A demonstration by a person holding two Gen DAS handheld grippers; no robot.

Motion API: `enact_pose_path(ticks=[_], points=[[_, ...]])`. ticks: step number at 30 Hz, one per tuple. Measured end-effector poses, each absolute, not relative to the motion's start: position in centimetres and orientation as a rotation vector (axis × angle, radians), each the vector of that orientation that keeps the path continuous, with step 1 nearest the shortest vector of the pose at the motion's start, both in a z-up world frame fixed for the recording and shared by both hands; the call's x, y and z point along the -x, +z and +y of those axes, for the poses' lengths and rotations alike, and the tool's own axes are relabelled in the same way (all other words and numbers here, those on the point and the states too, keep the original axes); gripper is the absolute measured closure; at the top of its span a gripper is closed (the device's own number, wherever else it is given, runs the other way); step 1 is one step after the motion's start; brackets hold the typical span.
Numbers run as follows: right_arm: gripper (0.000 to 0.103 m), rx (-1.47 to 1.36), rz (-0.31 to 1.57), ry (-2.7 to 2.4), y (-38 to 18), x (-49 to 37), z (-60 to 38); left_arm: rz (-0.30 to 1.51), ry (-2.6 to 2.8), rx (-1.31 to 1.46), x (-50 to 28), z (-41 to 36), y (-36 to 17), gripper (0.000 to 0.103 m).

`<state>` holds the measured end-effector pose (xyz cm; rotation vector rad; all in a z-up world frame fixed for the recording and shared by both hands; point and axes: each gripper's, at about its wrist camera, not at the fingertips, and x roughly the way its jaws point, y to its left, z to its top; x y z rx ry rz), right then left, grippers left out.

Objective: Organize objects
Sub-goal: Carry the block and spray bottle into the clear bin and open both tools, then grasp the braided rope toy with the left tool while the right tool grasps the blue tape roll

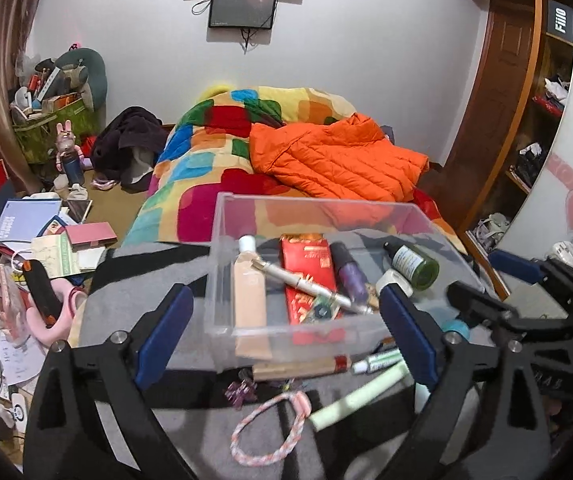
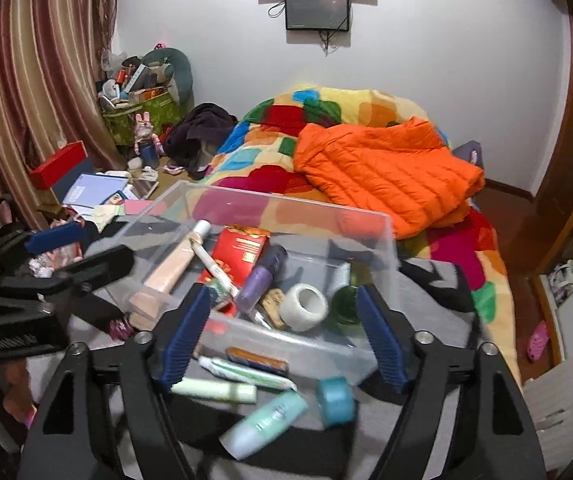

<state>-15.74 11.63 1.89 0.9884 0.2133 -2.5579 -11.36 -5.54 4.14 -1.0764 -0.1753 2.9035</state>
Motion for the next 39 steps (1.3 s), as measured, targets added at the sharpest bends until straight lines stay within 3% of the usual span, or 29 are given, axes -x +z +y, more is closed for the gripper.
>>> enact_pose_path(ticks=[15, 21, 25, 29, 30, 34, 36, 39], points=[[0.027, -1.202, 0.252, -2.542, -3.4, 14.3, 17.5, -0.114, 2.76, 1.445, 8.5, -7.1, -3.4, 0.006], [0.029, -1.256, 0.144, -2.474, -5.3, 15.4, 17.7, -0.137, 2.779, 1.474, 9.2, -7.5, -4.9, 0.007], [0.049, -1.258, 0.118, -2.463, -5.6, 16.1, 17.1, -0.115, 2.755, 1.416, 9.2, -6.8, -4.7, 0.033], [0.073, -1.26, 0.108, -2.438, -6.0, 16.2, 16.5, -0.091, 2.764, 1.389, 8.9, -6.6, -4.6, 0.051], [0.079, -1.26, 0.11, -2.438, -6.0, 16.2, 16.4, -0.088, 2.764, 1.384, 8.8, -6.6, -4.6, 0.061], [0.087, -1.253, 0.102, -2.45, -6.0, 15.9, 16.5, -0.123, 2.76, 1.373, 8.1, -7.2, -4.4, 0.091], [0.087, -1.246, 0.09, -2.459, -5.8, 15.7, 16.7, -0.17, 2.755, 1.368, 7.5, -7.7, -4.4, 0.097], [0.087, -1.227, 0.076, -2.475, -5.3, 15.2, 17.1, -0.195, 2.768, 1.352, 6.5, -7.9, -4.1, 0.098]])
